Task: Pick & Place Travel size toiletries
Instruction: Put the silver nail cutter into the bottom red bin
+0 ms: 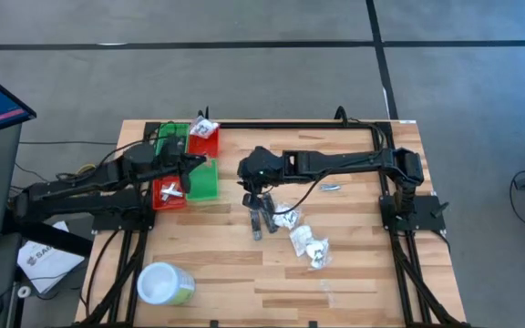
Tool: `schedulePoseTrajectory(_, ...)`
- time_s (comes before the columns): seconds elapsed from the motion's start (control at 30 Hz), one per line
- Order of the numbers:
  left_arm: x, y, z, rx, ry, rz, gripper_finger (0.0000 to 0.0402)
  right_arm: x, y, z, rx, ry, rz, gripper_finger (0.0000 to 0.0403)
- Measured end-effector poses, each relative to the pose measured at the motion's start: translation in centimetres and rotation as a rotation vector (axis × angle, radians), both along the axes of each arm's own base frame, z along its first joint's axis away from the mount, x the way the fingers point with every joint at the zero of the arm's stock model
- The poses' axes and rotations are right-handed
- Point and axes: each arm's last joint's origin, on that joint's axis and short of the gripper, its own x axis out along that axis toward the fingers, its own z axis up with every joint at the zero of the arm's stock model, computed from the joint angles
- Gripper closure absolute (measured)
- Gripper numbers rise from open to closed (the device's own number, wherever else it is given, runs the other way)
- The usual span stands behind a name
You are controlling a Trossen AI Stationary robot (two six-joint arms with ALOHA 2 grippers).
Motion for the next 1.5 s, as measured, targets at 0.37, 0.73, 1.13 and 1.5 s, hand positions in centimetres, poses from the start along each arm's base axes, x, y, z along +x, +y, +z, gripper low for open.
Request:
schedulePoseTrajectory(0.37, -2.3, -0.4, -2.4, -0.219, 0.179, 0.195, 0.0397, -1.7, -0.5, -4.6, 0.048, 0.175, -0.062, 0.0321)
schedulePoseTrajectory(0.73, -3.4, -0.7, -3.9, -0.417, 0.268, 0.345, 0.0397, -3.0, -0.6, -7.7, 0.075, 0.264, -0.099, 0.0321)
schedulePoseTrajectory(1.13, -2.9, -0.5, -4.2, -0.548, 0.472, 0.524, 0.0396, -3.4, -1.0, -8.9, 0.077, 0.272, -0.110, 0.0321)
schedulePoseTrajectory(1.5, -1.5, -0.1, -5.9, -0.597, 0.660, 0.564, 0.0390, -3.6, -0.7, -9.1, 0.081, 0.294, -0.111, 0.0321)
